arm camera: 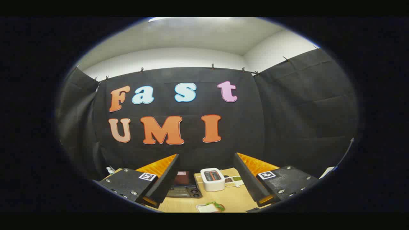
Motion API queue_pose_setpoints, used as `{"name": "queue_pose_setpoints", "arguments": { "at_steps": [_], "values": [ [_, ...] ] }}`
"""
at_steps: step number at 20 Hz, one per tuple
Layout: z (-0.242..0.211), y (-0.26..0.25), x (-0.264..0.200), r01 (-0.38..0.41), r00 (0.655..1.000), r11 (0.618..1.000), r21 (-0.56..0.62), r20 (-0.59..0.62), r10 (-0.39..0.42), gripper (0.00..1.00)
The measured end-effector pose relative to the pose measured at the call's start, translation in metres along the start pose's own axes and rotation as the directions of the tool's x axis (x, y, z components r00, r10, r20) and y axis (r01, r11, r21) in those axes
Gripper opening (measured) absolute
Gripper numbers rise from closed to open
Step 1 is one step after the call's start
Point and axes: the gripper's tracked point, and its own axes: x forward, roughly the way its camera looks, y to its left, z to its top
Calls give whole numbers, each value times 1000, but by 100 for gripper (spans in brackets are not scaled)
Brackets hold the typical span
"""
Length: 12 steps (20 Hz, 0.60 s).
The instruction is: Open the toaster oven, put the food inside, and close the toaster oven door.
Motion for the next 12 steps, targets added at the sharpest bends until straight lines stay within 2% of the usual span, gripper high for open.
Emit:
{"name": "queue_pose_setpoints", "arguments": {
  "at_steps": [4,12],
  "values": [
    [0,-4,1,39,999,998,-46,-6,-40,99],
    [-10,7,2,-12,999,998,-56,-44,10,99]
  ]
}}
